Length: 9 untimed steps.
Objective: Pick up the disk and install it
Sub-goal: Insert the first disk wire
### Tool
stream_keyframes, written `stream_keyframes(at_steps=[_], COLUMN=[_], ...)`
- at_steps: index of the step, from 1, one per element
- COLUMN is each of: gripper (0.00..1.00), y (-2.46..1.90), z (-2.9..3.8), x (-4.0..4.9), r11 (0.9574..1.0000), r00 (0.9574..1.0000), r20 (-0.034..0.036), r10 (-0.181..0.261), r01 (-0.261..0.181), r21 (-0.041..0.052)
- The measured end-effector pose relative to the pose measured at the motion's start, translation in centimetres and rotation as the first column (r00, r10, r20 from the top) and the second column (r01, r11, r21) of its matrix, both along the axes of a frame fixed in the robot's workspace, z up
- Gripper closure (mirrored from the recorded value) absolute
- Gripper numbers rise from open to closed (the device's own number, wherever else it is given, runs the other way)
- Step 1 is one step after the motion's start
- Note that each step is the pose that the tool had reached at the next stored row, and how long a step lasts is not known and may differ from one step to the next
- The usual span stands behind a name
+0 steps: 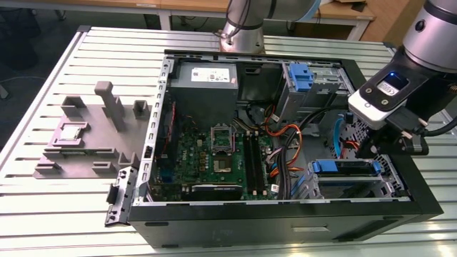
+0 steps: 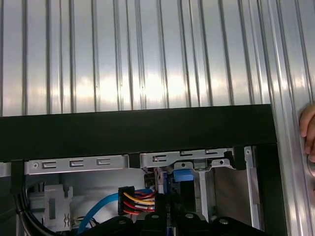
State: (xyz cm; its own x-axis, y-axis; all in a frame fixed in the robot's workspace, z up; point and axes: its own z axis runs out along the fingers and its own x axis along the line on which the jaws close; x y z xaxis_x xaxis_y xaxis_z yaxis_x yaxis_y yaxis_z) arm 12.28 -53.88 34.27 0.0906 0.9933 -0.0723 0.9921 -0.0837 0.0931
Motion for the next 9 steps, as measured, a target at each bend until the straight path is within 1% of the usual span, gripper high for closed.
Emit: stream_keyframes(at_steps=[2,4,6,9], gripper=[0.83,0.83,0.83,0.83], y=[-0.14,-0.24,-0.35,-0.61], z=[0.0,-0.04,-0.11,-0.22], x=[-0.01,-0.05,-0.08,-0.14], r11=[1.0,0.9999,0.9998,0.9997], r00=[1.0,1.0,0.9999,0.9999], r20=[0.003,0.0076,0.0119,0.0147], r10=[0.0,0.0,0.0,0.0], r01=[0.0,0.0,0.0,0.0], r21=[0.0069,0.0156,0.0217,0.0242])
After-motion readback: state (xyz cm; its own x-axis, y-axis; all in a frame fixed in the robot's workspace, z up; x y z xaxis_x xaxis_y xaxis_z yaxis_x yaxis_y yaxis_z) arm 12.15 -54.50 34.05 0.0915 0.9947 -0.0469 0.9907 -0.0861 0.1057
